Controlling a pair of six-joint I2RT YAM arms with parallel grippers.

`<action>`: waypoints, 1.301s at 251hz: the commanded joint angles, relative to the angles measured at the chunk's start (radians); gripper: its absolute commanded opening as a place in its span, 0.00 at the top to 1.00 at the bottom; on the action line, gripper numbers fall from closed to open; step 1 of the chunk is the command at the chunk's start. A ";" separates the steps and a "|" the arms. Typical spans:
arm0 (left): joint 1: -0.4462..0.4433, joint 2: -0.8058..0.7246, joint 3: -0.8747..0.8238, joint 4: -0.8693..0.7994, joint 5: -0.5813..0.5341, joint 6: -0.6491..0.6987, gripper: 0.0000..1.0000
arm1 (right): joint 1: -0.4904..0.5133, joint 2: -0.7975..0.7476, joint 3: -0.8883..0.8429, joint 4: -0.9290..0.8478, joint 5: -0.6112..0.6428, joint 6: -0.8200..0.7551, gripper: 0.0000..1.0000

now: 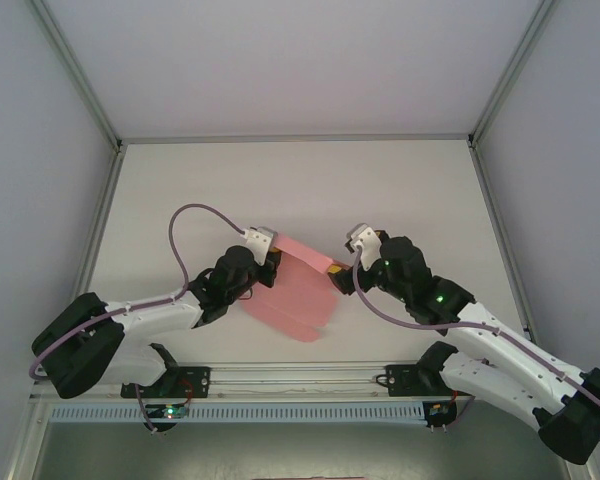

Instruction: Assemble paper box

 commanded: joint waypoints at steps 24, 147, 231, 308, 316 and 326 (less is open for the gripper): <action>-0.023 0.017 0.083 -0.030 0.081 -0.034 1.00 | -0.009 -0.039 -0.015 0.133 -0.064 -0.026 0.02; -0.033 0.079 0.491 -1.018 -0.507 -0.624 1.00 | -0.003 -0.074 0.090 0.033 0.127 -0.116 0.09; -0.083 0.130 0.595 -1.205 -0.510 -0.766 1.00 | 0.003 0.288 0.209 0.251 0.087 -0.432 0.24; -0.088 0.119 0.591 -1.193 -0.480 -0.777 1.00 | -0.002 0.467 0.266 0.339 0.035 -0.418 0.39; -0.088 0.119 0.588 -1.188 -0.478 -0.776 1.00 | -0.001 0.471 0.261 0.364 0.035 -0.412 0.44; -0.089 0.120 0.588 -1.184 -0.473 -0.777 1.00 | -0.002 0.475 0.253 0.395 0.036 -0.400 0.52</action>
